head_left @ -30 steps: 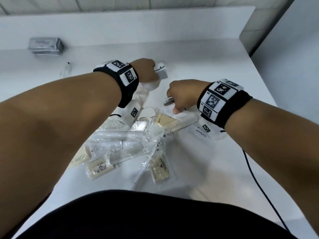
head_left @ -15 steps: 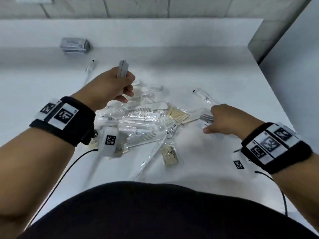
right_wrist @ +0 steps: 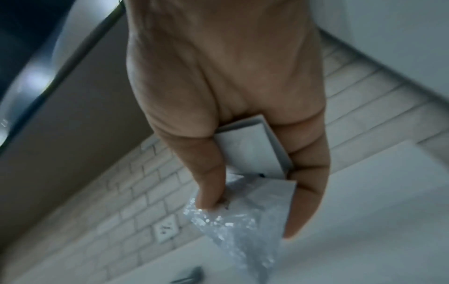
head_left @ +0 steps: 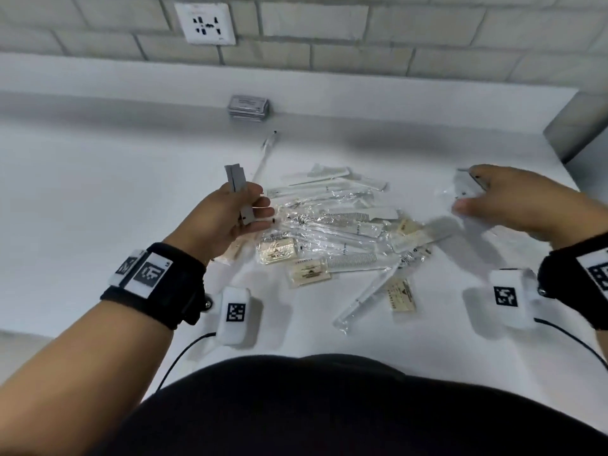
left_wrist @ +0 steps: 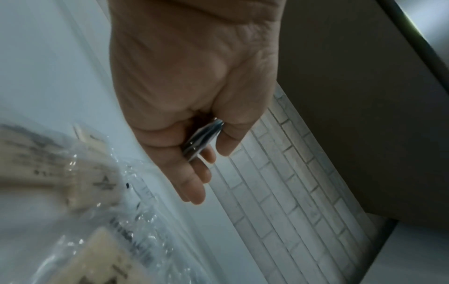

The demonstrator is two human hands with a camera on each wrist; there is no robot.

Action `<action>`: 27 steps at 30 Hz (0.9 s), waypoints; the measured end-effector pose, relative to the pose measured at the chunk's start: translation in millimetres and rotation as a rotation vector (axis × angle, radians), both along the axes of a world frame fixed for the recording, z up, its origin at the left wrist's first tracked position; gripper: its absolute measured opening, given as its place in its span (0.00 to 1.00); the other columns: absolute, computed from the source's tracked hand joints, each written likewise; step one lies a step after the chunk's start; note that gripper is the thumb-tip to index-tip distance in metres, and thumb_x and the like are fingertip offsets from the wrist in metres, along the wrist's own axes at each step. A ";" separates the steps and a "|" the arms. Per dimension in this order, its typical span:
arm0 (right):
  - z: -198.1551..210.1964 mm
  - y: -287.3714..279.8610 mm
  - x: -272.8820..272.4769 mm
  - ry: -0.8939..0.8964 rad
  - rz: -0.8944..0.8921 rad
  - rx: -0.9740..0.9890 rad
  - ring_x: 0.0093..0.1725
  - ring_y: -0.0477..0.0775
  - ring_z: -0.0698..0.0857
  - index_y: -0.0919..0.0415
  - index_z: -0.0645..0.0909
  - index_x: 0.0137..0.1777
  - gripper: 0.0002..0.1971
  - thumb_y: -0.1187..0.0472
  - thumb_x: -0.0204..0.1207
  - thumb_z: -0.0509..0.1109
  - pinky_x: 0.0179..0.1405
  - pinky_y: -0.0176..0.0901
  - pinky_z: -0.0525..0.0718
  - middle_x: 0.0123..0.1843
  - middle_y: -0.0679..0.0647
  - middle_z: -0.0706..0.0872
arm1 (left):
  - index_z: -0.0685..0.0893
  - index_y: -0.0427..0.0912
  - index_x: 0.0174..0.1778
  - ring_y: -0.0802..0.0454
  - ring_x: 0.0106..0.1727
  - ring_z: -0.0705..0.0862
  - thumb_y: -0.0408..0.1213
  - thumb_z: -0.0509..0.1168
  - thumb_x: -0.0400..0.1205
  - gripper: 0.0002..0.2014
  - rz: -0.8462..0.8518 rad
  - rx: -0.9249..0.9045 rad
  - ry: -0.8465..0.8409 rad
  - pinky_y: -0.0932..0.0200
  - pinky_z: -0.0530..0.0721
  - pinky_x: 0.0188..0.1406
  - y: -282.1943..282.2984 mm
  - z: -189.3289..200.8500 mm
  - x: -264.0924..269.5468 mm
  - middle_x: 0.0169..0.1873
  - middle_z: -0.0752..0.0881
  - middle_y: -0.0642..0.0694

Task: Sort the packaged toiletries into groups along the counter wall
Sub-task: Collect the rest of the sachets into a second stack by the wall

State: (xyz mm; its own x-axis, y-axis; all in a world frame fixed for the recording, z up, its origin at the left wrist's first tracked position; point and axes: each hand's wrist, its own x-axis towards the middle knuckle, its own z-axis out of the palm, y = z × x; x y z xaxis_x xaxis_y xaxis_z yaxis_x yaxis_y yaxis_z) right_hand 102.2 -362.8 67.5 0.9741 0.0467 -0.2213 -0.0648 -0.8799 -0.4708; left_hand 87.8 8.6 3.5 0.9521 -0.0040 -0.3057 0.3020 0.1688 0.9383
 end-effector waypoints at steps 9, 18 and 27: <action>-3.5 195.5 1.3 0.043 0.151 0.345 0.52 0.58 0.84 0.57 0.75 0.62 0.19 0.57 0.74 0.74 0.50 0.49 0.82 0.54 0.55 0.84 | 0.80 0.38 0.63 0.40 0.54 0.88 0.47 0.56 0.87 0.18 -0.152 -0.393 0.101 0.45 0.89 0.50 -24.4 14.5 -13.0 0.55 0.87 0.37; -28.6 232.6 -9.7 0.117 0.079 0.620 0.67 0.52 0.82 0.54 0.70 0.79 0.37 0.68 0.65 0.68 0.67 0.55 0.82 0.69 0.48 0.81 | 0.85 0.33 0.52 0.46 0.40 0.91 0.24 0.63 0.81 0.07 -0.130 -0.383 0.134 0.55 0.90 0.45 5.3 3.7 -9.5 0.40 0.91 0.39; -30.9 231.8 -11.3 -0.114 -0.091 0.859 0.39 0.44 0.86 0.54 0.86 0.48 0.05 0.61 0.74 0.75 0.34 0.40 0.81 0.40 0.46 0.88 | 0.85 0.40 0.54 0.56 0.39 0.90 0.28 0.67 0.80 0.09 -0.189 -0.300 0.008 0.66 0.88 0.33 21.4 13.5 -6.5 0.40 0.91 0.49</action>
